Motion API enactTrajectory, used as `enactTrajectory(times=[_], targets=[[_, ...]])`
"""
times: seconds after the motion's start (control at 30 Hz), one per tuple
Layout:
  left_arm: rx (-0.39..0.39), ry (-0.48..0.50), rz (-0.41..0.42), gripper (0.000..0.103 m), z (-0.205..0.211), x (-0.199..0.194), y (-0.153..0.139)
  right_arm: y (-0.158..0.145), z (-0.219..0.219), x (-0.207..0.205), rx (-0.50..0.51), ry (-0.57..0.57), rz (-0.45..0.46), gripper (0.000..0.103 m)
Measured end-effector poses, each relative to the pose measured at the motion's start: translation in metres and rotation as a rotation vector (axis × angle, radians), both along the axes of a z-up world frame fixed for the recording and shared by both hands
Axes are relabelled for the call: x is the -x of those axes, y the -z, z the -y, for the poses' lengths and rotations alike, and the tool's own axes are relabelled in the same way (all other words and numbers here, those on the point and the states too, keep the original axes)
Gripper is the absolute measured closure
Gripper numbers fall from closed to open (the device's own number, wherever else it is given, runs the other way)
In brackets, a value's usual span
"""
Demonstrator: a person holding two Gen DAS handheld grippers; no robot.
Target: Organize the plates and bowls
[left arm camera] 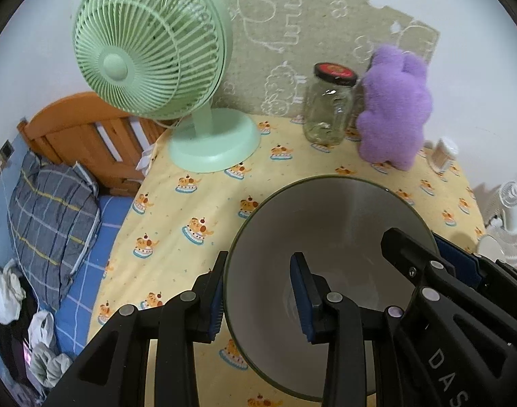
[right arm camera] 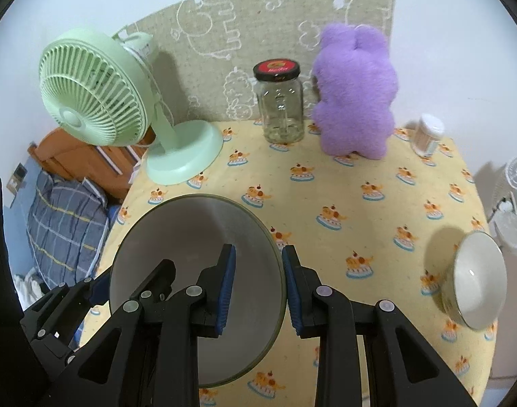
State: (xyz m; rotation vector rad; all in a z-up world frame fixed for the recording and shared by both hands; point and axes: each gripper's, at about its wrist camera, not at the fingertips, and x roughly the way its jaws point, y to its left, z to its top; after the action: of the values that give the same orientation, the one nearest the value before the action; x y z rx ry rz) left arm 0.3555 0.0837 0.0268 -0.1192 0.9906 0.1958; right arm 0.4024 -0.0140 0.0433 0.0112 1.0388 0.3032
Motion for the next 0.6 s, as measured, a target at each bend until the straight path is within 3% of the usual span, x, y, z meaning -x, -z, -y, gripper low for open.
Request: enactTrajectory(times=[0.6], targets=[[0.001,0.1,0.048,0.069,-0.001,0.071,-0.037,-0.048,0.006,0.087,0.014,0.094,0.043,0.07]])
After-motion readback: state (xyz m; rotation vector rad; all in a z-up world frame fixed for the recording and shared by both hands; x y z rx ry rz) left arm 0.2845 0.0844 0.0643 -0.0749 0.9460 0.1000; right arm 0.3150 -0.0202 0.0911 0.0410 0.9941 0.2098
